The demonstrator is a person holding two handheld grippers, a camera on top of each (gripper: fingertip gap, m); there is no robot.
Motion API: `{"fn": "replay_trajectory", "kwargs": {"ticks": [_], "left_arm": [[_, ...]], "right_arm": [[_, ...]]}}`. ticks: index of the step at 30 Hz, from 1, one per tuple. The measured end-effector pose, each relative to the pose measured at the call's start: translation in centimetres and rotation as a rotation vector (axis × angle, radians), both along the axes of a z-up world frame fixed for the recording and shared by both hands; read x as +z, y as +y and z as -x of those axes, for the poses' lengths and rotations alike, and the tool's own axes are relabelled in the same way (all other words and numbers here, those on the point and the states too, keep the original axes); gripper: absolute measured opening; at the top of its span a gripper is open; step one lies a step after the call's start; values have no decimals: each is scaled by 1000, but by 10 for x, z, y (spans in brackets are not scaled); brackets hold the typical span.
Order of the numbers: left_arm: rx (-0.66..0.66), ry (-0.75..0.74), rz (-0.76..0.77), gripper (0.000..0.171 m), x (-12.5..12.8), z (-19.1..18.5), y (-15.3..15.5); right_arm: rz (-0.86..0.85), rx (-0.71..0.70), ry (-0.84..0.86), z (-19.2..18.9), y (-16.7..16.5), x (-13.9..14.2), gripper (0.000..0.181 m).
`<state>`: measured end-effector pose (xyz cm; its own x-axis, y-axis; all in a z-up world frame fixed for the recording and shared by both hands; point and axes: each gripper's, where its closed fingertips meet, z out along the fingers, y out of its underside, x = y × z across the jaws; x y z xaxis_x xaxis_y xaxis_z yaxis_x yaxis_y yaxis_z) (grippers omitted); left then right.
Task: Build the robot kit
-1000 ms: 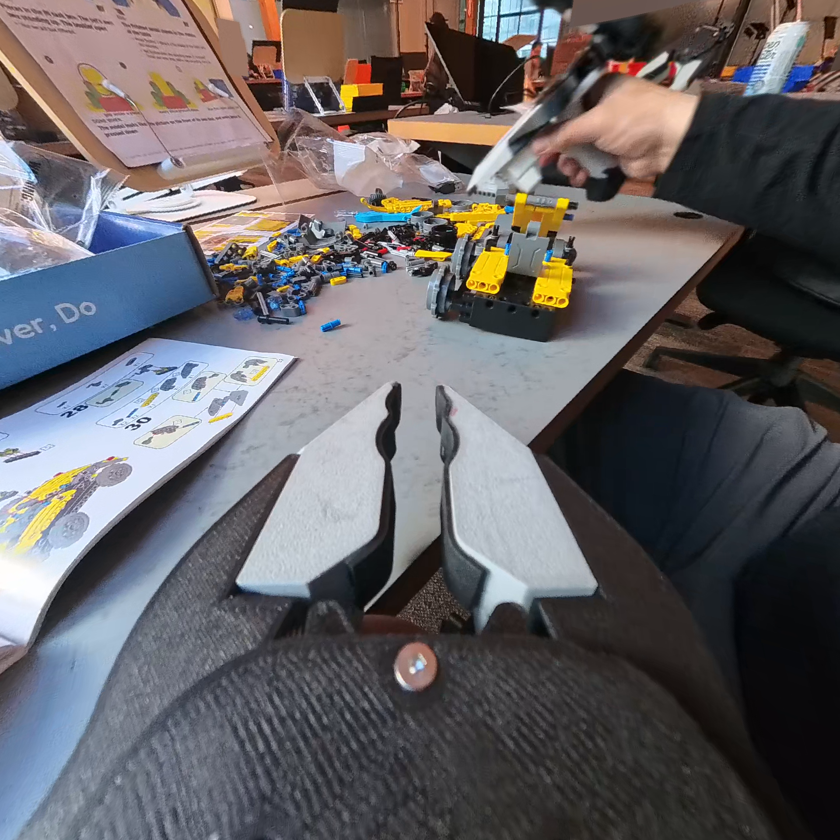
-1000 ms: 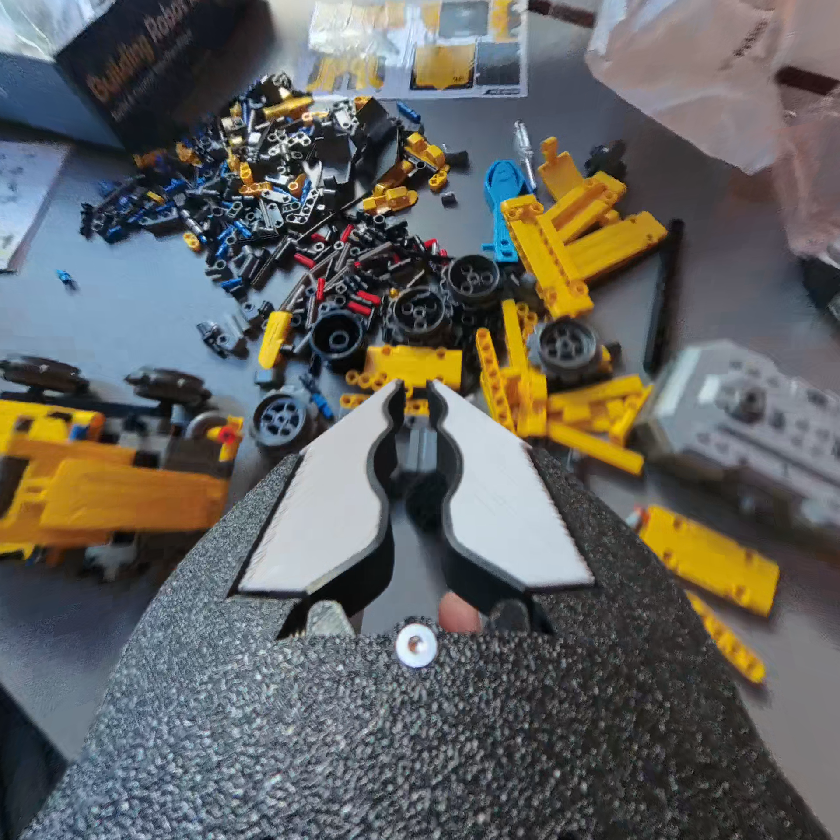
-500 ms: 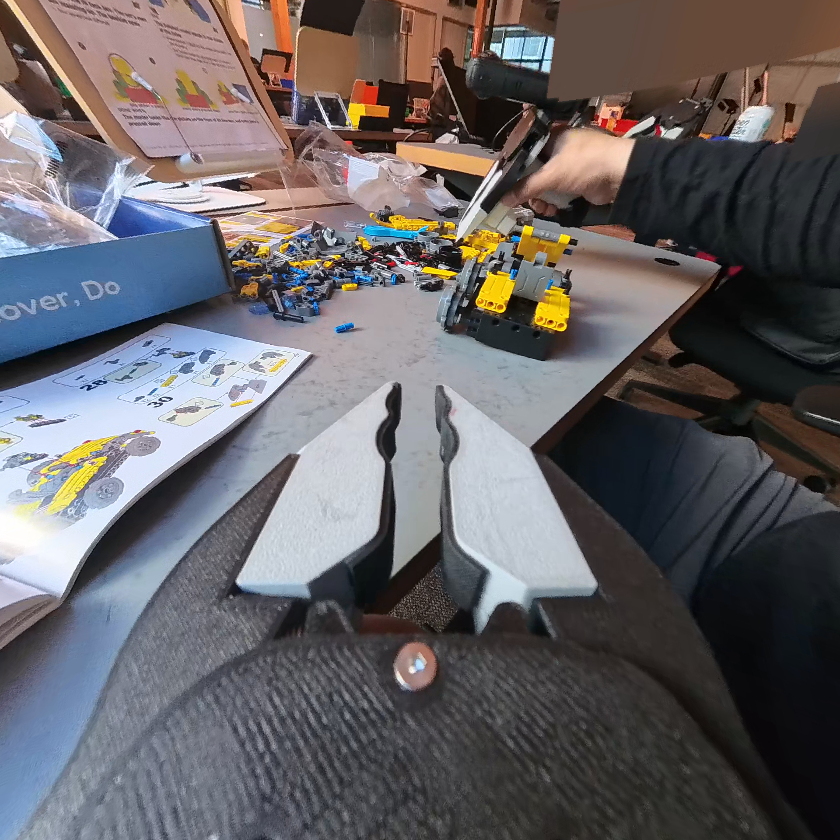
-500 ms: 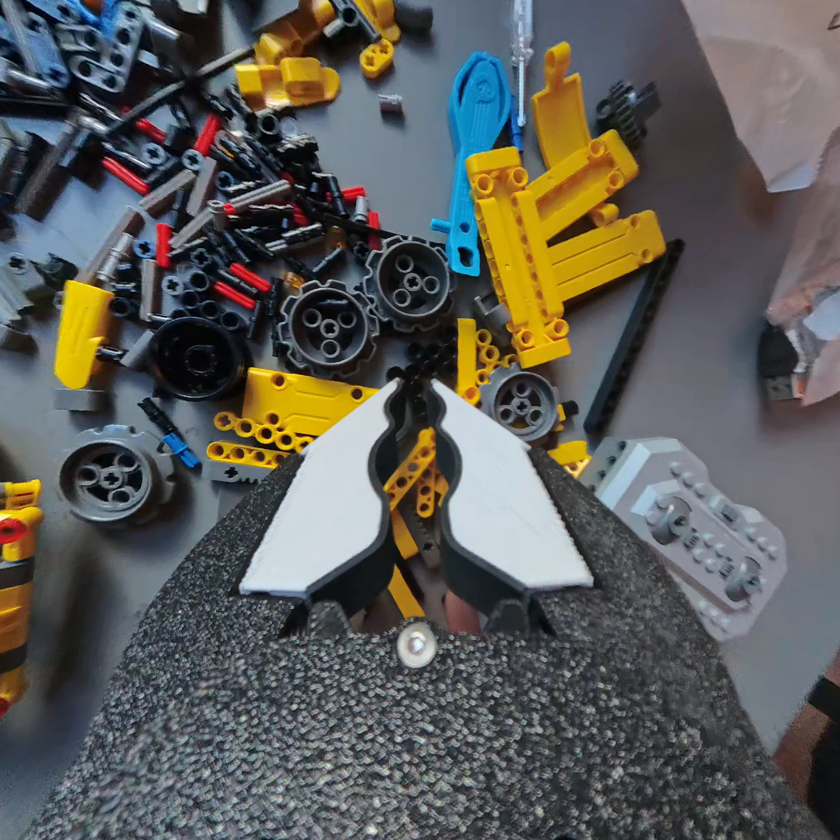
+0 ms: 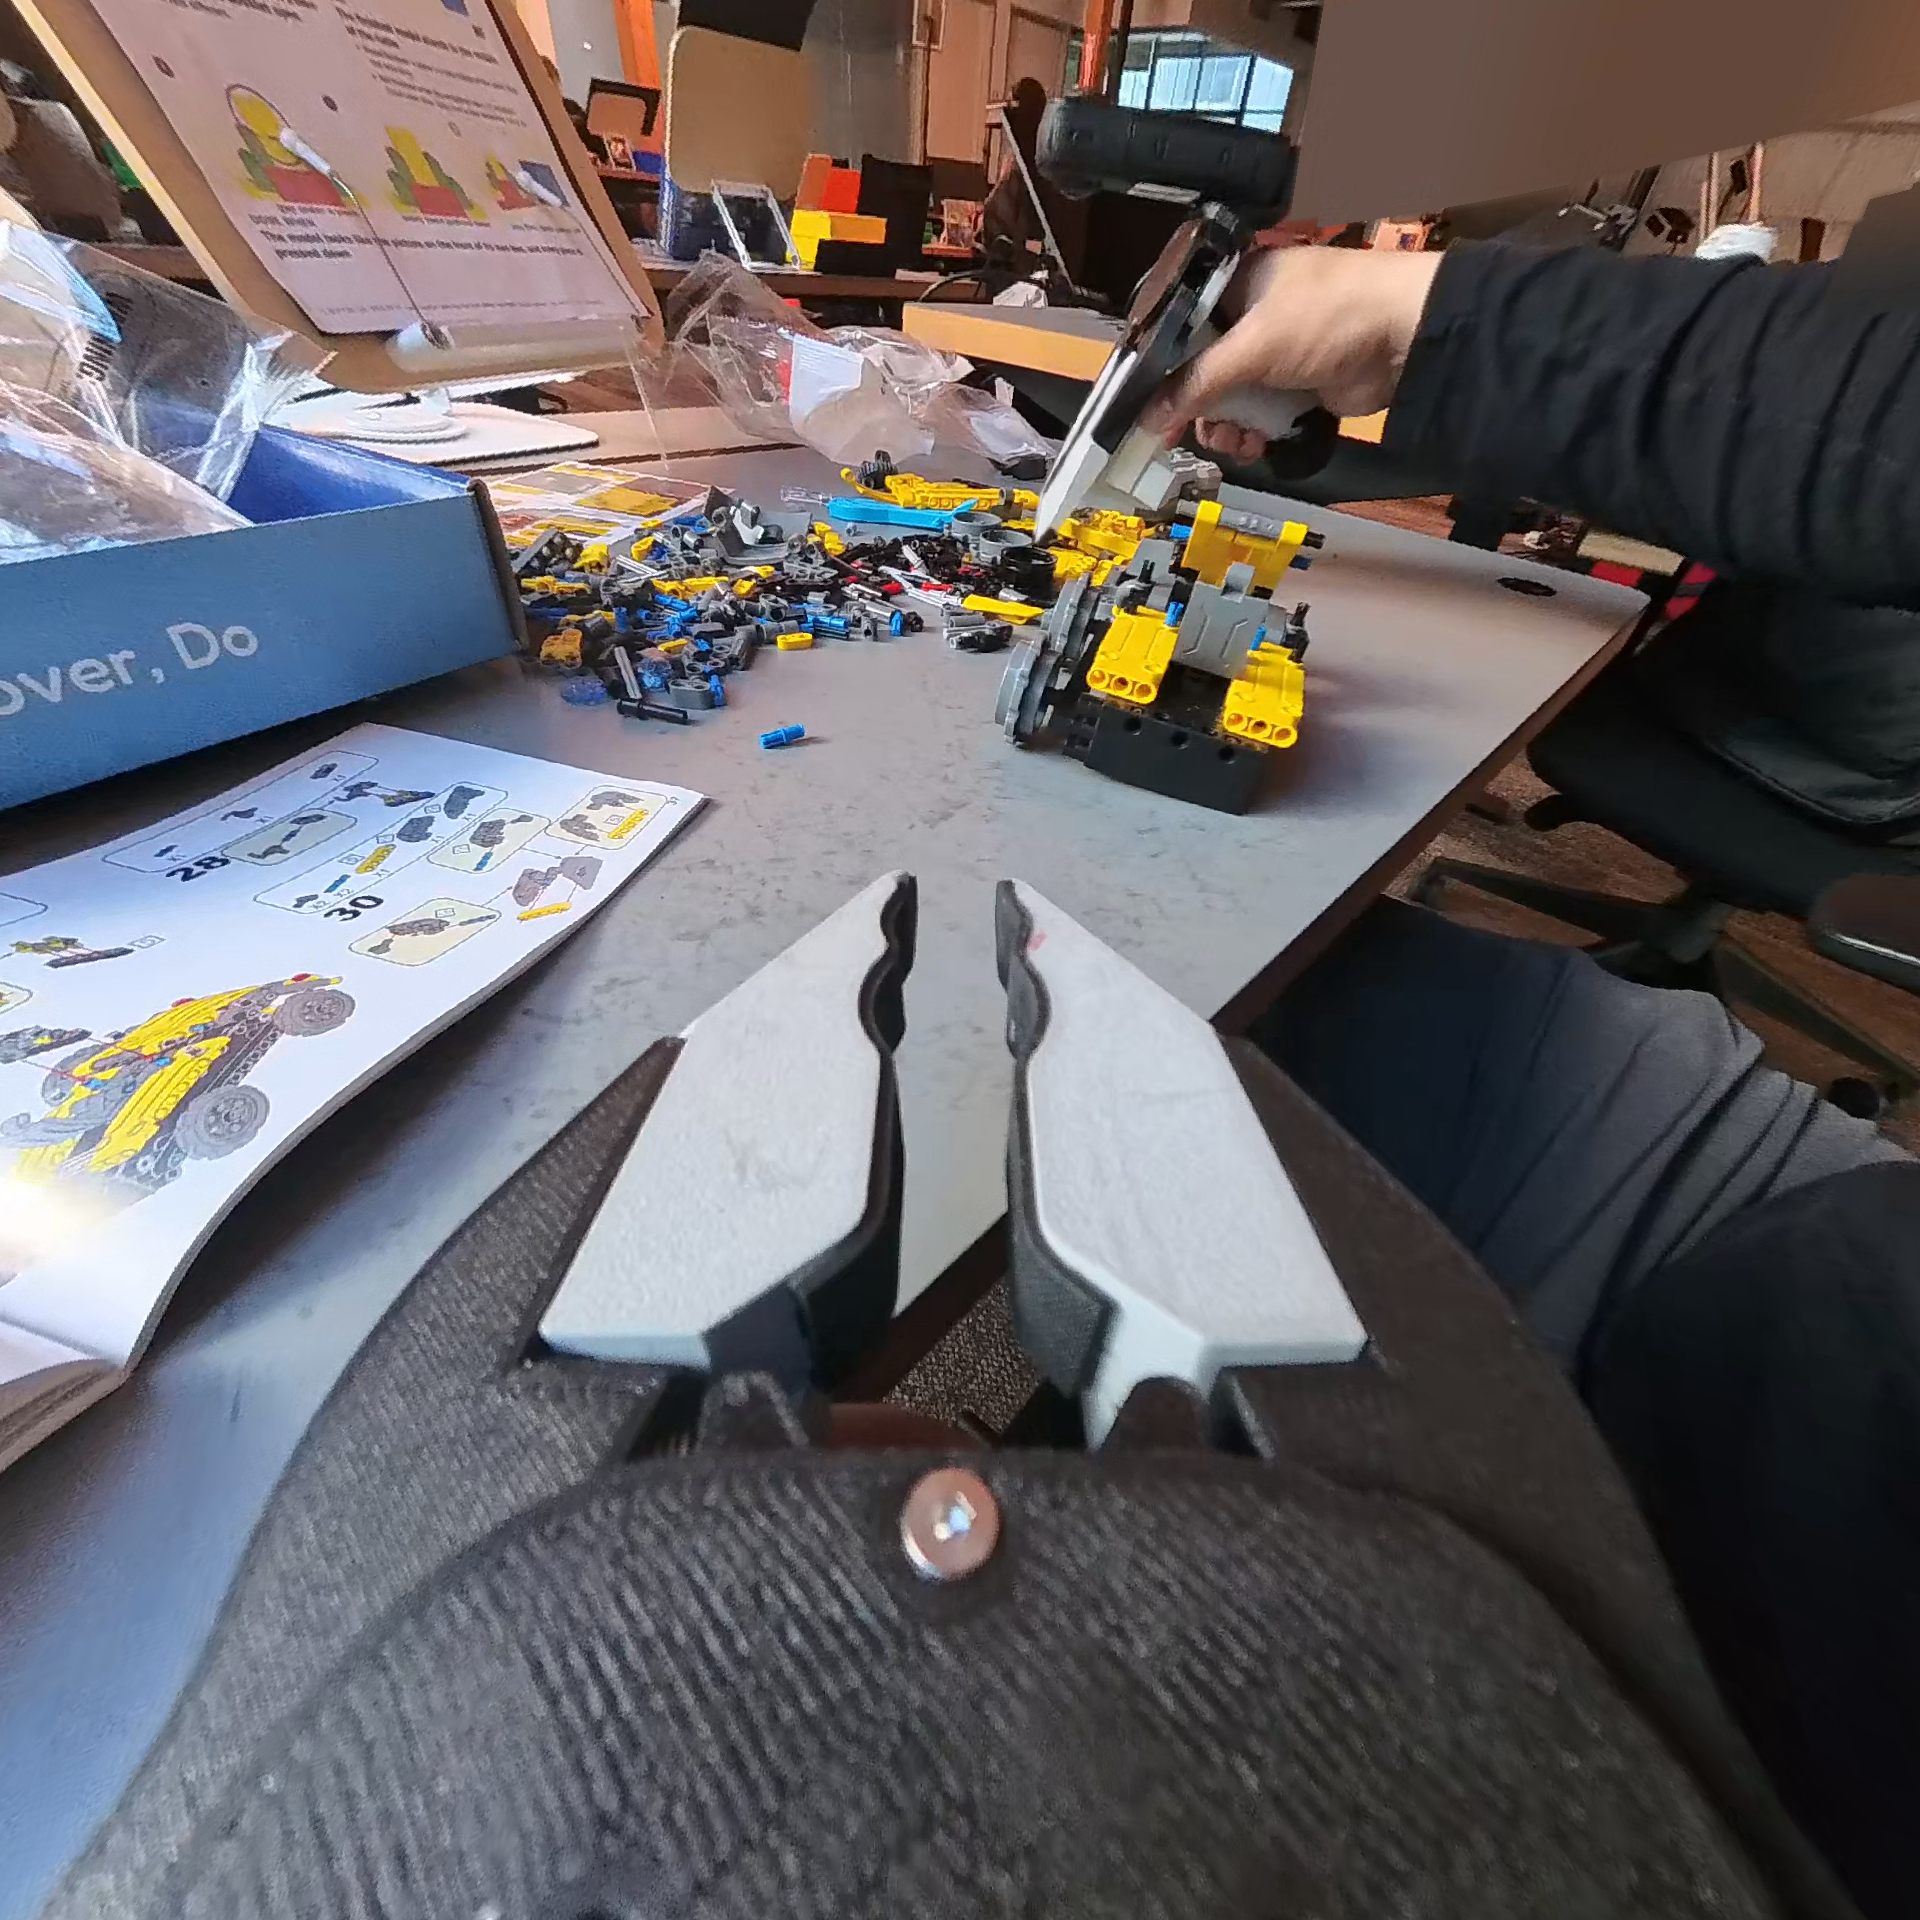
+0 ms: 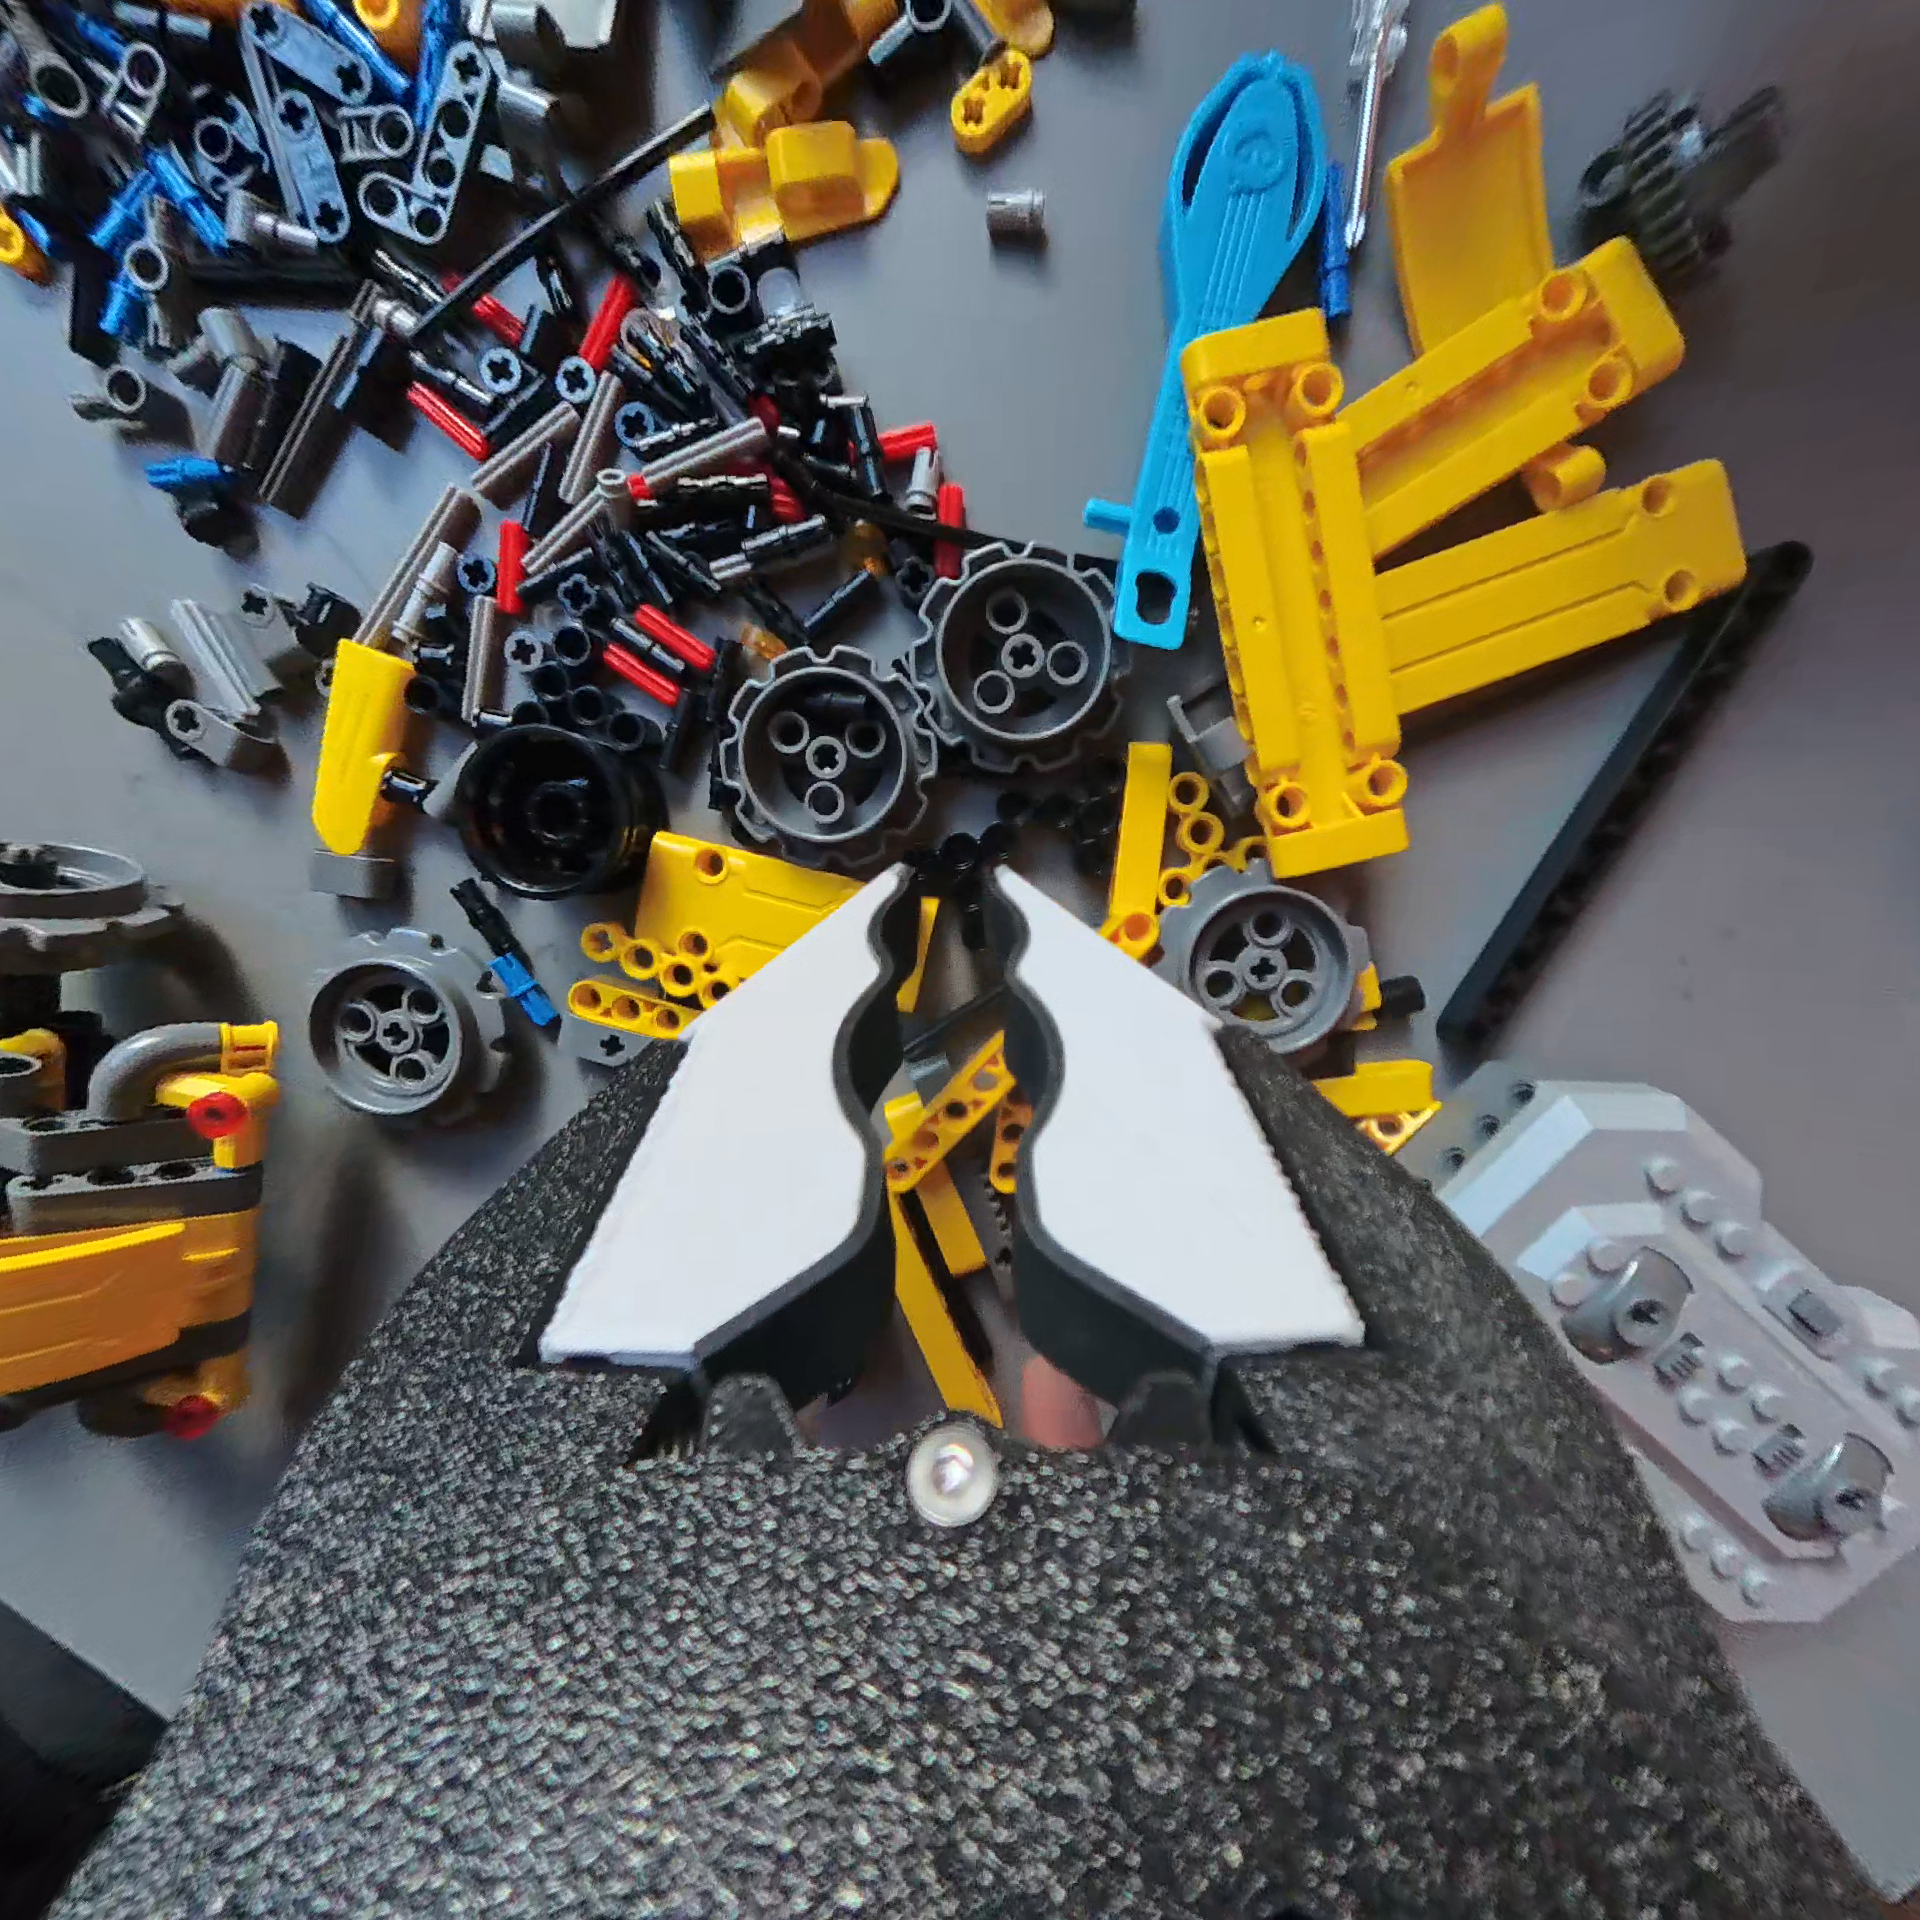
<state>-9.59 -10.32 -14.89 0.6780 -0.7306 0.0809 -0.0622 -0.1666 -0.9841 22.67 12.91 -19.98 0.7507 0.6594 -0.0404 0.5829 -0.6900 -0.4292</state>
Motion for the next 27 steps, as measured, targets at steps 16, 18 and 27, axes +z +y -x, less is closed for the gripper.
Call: {"fn": "replay_trajectory", "kwargs": {"ticks": [16, 18, 27], "left_arm": [[8, -2, 14, 12, -1, 2, 2], [9, -3, 17, 12, -2, 2, 3], [7, -5, 19, 12, -1, 2, 2]], "right_arm": [[13, -5, 1, 1, 3, 0, 9], [19, -5, 5, 3, 4, 0, 4], [-2, -33, 29, 1, 3, 8, 0]]}}
